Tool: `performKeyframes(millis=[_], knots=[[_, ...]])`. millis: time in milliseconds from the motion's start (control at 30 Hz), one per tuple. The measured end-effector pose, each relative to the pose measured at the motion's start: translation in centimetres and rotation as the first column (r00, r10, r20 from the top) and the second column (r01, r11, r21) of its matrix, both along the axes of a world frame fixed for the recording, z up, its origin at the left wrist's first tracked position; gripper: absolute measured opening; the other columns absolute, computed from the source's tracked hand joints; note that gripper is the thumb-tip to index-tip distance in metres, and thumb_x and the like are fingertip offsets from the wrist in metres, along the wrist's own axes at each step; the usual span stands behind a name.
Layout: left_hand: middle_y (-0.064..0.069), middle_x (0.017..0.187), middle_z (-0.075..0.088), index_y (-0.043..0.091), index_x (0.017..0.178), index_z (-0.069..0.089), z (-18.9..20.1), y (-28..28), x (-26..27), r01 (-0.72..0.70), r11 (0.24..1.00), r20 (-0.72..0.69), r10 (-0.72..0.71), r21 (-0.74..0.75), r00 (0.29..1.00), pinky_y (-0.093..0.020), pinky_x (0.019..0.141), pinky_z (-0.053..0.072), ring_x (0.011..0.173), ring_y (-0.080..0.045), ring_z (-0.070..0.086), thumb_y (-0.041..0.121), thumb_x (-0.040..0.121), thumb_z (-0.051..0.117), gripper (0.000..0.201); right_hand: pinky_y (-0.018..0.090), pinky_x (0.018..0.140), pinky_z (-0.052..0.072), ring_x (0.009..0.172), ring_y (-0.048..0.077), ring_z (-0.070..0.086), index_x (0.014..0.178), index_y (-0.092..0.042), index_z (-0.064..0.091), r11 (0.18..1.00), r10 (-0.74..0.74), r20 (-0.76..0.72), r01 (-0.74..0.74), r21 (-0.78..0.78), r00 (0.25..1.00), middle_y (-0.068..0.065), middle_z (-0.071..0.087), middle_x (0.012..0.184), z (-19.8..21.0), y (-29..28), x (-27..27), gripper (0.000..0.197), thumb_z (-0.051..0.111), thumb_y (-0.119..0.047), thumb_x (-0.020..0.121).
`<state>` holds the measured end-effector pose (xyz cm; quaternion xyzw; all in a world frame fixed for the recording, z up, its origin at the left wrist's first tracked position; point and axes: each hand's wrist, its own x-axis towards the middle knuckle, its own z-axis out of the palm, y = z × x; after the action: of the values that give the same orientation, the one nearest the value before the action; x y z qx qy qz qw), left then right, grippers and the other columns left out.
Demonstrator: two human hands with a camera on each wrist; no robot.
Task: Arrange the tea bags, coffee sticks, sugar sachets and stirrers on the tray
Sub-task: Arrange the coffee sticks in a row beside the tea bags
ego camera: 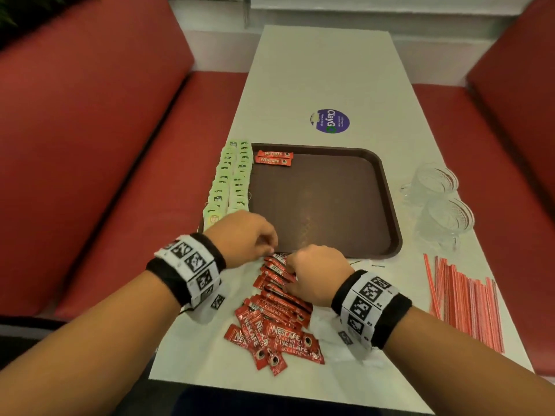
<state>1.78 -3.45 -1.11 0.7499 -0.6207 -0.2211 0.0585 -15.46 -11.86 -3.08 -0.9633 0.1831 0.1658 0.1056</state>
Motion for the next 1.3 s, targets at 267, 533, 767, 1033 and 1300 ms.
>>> performKeyframes(millis=[267,533,767,1033,1300], knots=[[0.013,0.096,0.062,0.032,0.1,0.069,-2.8,3.8,-1.1,0.052,0.998,-0.042,-0.05,0.046,0.998,-0.029,0.079,0.046,0.089,-0.008,0.057,0.041,0.089,0.067,0.015,0.038,0.074,0.056,0.084,0.029,0.065,0.09,-0.019,0.06,0.994,-0.068,-0.088,0.075,0.075,0.994,0.004,0.067,0.093,-0.2,0.5,0.9,0.015,0.06,-0.034,0.09],[0.01,0.11,0.057,0.028,0.111,0.065,-3.1,4.9,-4.0,0.048,0.999,-0.016,-0.048,0.009,0.999,-0.029,0.082,0.047,0.101,-0.012,0.055,0.045,0.085,0.067,0.031,0.032,0.069,0.046,0.079,0.023,0.057,0.078,-0.022,0.051,0.948,-0.167,-0.108,0.19,0.257,0.98,0.0,0.059,0.084,2.7,0.4,1.0,0.011,0.055,-0.024,0.088],[0.006,0.119,0.06,0.027,0.12,0.068,-3.1,3.0,-4.3,0.151,0.985,0.014,-0.152,0.086,0.988,-0.034,0.09,0.048,0.11,-0.017,0.055,0.032,0.094,0.058,0.029,0.028,0.056,0.036,0.072,0.024,0.053,0.072,-0.025,0.038,0.902,-0.297,-0.085,0.309,0.302,0.951,-0.001,0.052,0.074,3.0,-1.4,-0.1,0.031,0.046,0.002,0.083],[0.01,0.097,0.061,0.024,0.108,0.069,-1.6,2.1,-2.1,-0.02,0.994,-0.113,0.008,-0.106,0.994,-0.032,0.084,0.047,0.093,-0.012,0.057,0.032,0.098,0.055,0.019,0.03,0.069,0.048,0.076,0.011,0.059,0.087,-0.031,0.057,0.848,-0.31,0.029,0.262,0.46,0.95,-0.007,0.064,0.083,3.0,-2.5,-1.1,0.011,0.068,-0.033,0.088],[0.014,0.092,0.064,0.033,0.107,0.072,-0.1,0.6,1.5,-0.024,0.992,-0.155,0.004,-0.124,0.988,-0.032,0.081,0.039,0.093,-0.012,0.047,0.033,0.094,0.062,0.016,0.029,0.066,0.051,0.073,0.012,0.064,0.083,-0.021,0.063,0.799,-0.4,0.228,0.215,0.562,0.888,-0.003,0.067,0.078,3.0,-4.6,0.0,0.017,0.062,-0.03,0.097]])
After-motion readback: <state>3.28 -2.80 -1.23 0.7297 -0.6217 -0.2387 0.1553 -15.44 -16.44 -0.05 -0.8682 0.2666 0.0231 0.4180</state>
